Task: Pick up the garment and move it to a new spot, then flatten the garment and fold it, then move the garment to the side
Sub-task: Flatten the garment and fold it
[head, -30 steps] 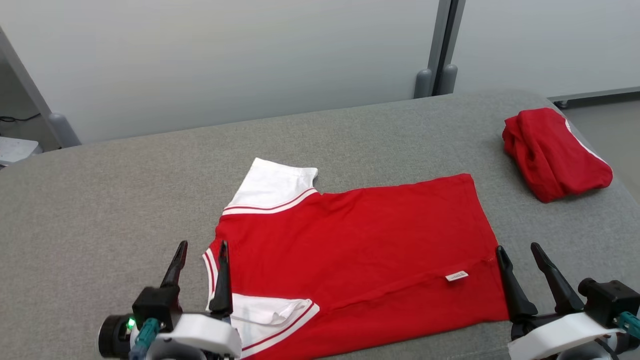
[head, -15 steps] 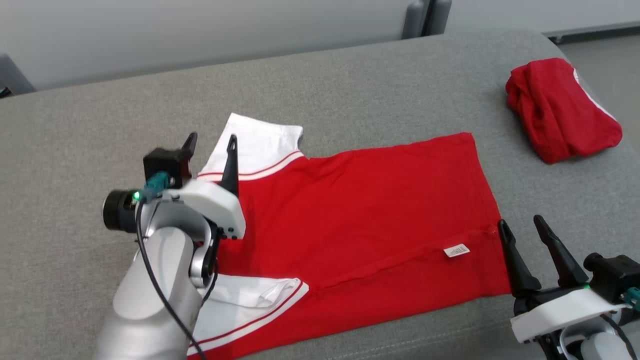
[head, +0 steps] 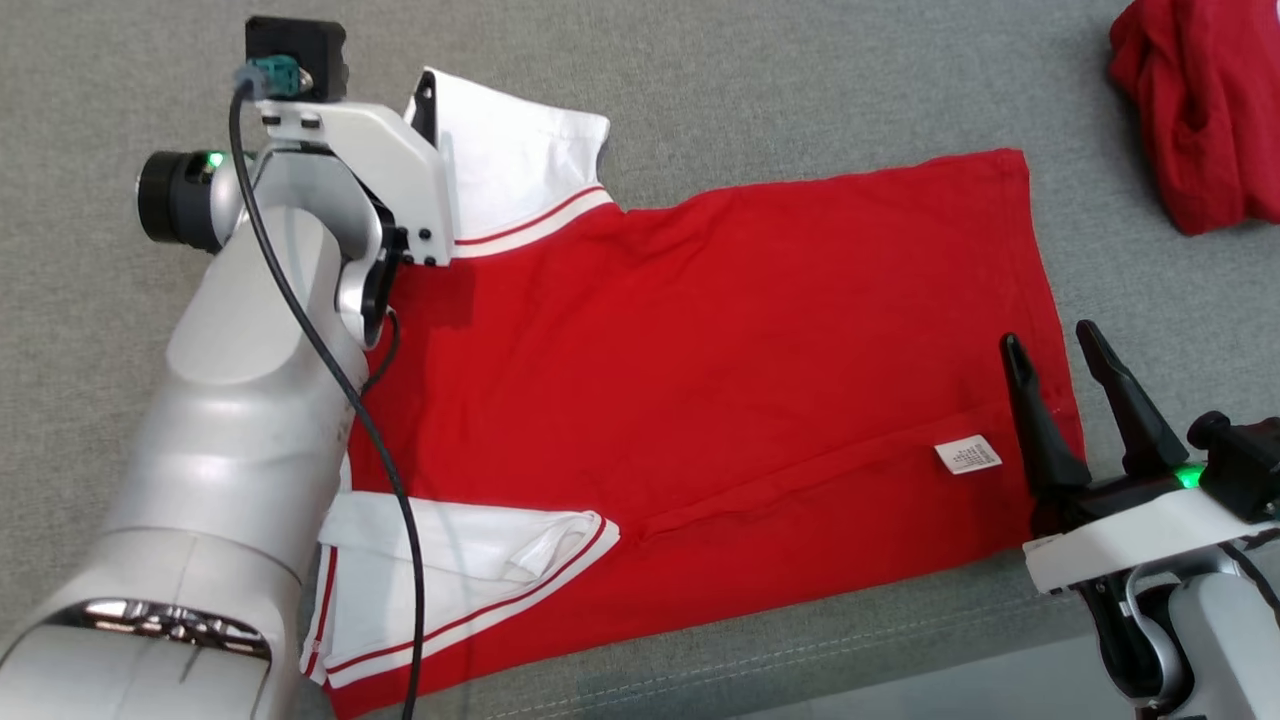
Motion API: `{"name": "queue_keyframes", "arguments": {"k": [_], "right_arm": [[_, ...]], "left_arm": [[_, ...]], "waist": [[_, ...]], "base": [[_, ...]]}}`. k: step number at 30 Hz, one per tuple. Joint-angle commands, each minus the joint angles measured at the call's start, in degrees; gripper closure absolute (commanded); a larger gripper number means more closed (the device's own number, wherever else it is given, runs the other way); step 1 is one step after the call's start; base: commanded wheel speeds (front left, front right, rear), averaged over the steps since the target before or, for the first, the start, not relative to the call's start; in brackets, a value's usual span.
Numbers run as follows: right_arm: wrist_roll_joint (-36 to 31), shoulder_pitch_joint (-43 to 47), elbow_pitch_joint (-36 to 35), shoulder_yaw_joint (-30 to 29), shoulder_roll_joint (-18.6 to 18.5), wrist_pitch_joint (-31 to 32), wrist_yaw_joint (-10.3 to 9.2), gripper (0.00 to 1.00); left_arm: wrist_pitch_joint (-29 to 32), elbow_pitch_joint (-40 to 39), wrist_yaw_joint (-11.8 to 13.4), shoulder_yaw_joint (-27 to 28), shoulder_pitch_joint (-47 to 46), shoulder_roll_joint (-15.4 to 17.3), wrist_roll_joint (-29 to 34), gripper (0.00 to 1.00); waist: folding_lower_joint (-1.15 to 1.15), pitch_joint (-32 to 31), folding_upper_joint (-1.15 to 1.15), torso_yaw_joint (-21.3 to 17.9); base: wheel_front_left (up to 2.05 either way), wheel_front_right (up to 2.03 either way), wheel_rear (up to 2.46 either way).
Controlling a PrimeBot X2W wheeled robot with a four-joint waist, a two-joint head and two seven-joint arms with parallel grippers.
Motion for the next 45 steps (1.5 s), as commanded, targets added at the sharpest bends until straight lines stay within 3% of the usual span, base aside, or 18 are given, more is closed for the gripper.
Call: {"name": "queue_keyframes", "arguments": {"k": [1,13,27,28,29,30,39,43,45], "right_arm": [[0.7,-0.5,-1.8,0.9,-1.2,-0.8,0.01,0.0],[0.7,-2.3,-1.8,1.4,-0.9,-0.8,0.01,0.0],[0.7,-3.2,-2.0,1.6,-0.6,-0.8,0.01,0.0],[0.7,-3.3,-2.0,1.6,-0.6,-0.8,0.01,0.0],[0.7,-3.4,-2.0,1.6,-0.6,-0.8,0.01,0.0],[0.7,-3.5,-2.0,1.6,-0.6,-0.8,0.01,0.0],[1.2,-4.7,-1.9,2.2,-0.8,-0.8,0.01,0.0],[7.0,-7.9,0.0,2.6,-0.9,-0.8,0.01,0.0],[10.2,-11.1,2.5,4.6,-2.8,-0.4,0.01,0.0]], "left_arm": [[0.2,-0.5,-0.4,0.9,-2.4,1.3,-0.1,0.0],[1.7,10.3,-2.1,-0.7,-11.8,2.1,0.2,0.0],[1.8,14.0,-2.9,-2.7,-14.4,2.0,0.3,0.0],[1.4,14.0,-2.9,-2.8,-14.5,2.0,0.2,0.33],[1.0,14.1,-2.8,-2.8,-14.6,2.0,0.2,0.8],[0.9,14.2,-2.8,-2.8,-14.6,2.0,0.1,1.0],[0.8,14.7,-3.1,-3.5,-15.2,2.2,-0.3,1.0],[-0.3,14.8,-3.5,-3.9,-16.4,2.7,-0.2,1.0],[-1.2,14.6,-3.9,-4.2,-17.2,3.1,-0.1,1.0]], "waist": [[0.0,2.2,0.0,-0.6],[0.0,5.8,0.0,-3.3],[0.0,6.8,0.0,-4.0],[0.0,6.8,0.0,-4.0],[0.0,6.8,0.0,-3.9],[0.0,6.8,0.0,-3.9],[0.0,6.9,0.0,-3.8],[0.0,7.2,0.0,-3.4],[0.0,7.4,0.0,-3.2]], "base": [[0.0,0.0,0.0],[0.0,0.0,0.0],[0.0,0.0,0.0],[0.0,0.0,0.0],[0.0,0.0,0.0],[0.0,0.0,0.0],[0.0,0.0,0.0],[0.0,0.0,0.0],[0.0,0.0,0.0]]}}
